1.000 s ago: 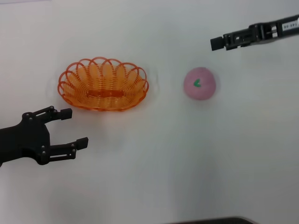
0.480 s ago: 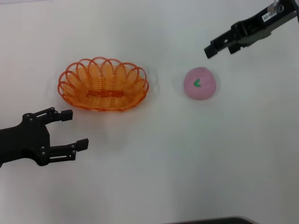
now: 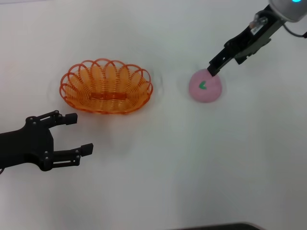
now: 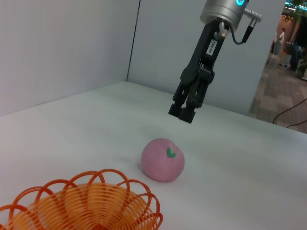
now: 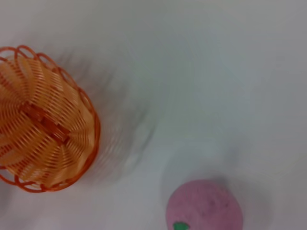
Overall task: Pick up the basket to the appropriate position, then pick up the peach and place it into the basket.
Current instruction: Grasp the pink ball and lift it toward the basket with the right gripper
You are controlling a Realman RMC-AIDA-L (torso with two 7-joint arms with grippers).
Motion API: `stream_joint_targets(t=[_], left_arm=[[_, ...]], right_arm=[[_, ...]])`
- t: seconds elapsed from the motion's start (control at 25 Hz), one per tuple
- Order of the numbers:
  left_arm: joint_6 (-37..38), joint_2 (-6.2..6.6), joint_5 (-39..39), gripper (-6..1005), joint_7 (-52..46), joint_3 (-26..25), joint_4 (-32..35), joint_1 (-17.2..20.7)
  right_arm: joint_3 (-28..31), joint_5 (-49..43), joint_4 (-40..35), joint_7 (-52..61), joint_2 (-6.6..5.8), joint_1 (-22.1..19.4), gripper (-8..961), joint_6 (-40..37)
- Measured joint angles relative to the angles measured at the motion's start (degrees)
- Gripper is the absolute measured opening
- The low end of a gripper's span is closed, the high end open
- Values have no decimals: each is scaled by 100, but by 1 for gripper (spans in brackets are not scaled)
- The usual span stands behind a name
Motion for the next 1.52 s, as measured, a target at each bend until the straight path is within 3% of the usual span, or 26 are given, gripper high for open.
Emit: stream_joint_targets(t=[0.32,0.68,1.52], left_arm=[[-1,2,114,885,50,164,0,-22],[-51,-13,156,885,238,131,-6,60],[-96,10,135,885,279,16,-121,64]], right_arm=[[-595,-21,184,223,132,29,928,330],[-691,-284,221,242,302,115,923,460],[-1176,-267,742,244,349,155,910,1172]])
